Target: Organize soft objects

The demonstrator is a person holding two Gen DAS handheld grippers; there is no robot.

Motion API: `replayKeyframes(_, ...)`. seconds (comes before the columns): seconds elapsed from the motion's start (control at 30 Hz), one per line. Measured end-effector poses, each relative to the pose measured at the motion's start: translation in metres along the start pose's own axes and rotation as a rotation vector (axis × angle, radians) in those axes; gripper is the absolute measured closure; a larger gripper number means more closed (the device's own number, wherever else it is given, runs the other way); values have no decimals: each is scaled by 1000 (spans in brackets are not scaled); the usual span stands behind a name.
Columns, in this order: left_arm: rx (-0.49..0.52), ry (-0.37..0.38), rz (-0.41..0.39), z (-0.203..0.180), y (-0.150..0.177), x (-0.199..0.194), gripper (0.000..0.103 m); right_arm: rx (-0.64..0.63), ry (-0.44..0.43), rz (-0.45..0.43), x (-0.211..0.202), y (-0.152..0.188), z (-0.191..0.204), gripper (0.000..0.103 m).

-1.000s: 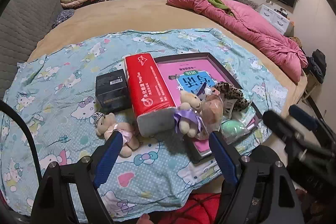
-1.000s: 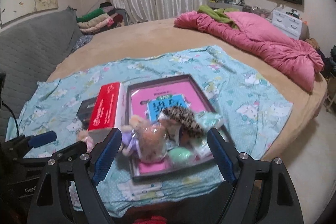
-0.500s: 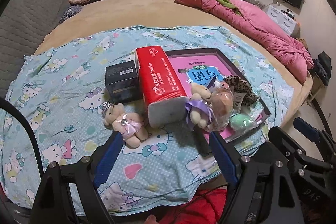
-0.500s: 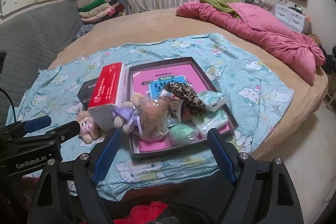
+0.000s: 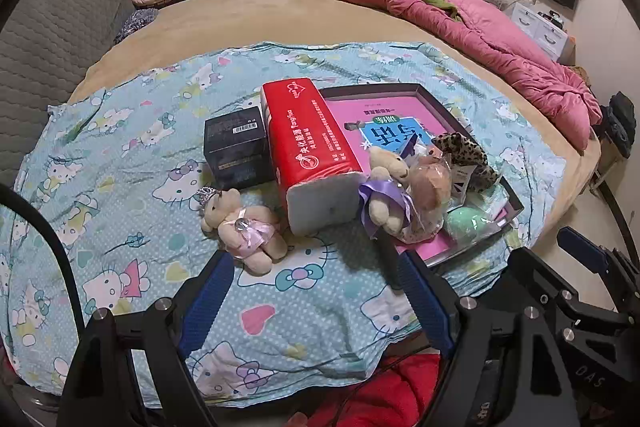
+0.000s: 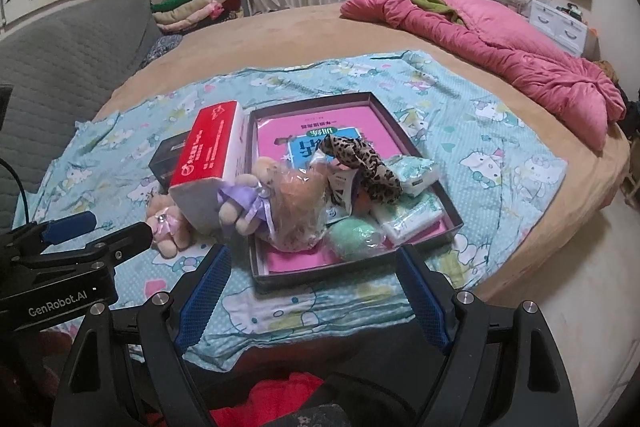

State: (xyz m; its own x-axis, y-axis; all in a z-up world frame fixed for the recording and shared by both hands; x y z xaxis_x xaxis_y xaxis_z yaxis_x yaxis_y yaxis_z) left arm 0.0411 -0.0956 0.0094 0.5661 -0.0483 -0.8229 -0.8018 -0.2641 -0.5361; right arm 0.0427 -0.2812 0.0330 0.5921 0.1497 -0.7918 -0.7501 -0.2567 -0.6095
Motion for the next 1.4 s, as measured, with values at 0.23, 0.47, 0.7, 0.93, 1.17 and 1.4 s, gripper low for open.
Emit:
replayKeyframes(0.23,-1,-6,10,1,1,4,19,8,1,4,1,1,-1,18)
replayKeyframes(0.47,-2,-8,12,1,2,5,19,10,5,1,0,1,-2,18)
replayKeyframes(0.7,0,-17,18,1,4,7,19,11,5,2,-1,0,-2,18)
replayKeyframes(0.93,1,-18,21,1,4,8,19,11,7,2,-1,0,-3,18)
replayKeyframes(1.17,1,-20,23,2,4,9,19,10,7,3,-1,0,-3,18)
replayKeyframes(1.4,1,-29,24,3,5,10,19,10,8,3,-1,0,-3,18)
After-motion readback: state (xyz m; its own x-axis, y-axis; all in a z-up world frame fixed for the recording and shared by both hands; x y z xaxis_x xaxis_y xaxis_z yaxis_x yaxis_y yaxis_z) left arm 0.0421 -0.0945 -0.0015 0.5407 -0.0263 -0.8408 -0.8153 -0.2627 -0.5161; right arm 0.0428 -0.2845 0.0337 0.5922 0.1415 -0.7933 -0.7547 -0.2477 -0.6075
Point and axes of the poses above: each gripper's, at about its wrist camera, not at the fingertips, and x roughly the way its jaws point, z to its left, y to its underside, the point moved 4 cm from there along x, roughly the way its jaws point, and after that the axes turned 14 degrees about -x, right-handed, at the moved point
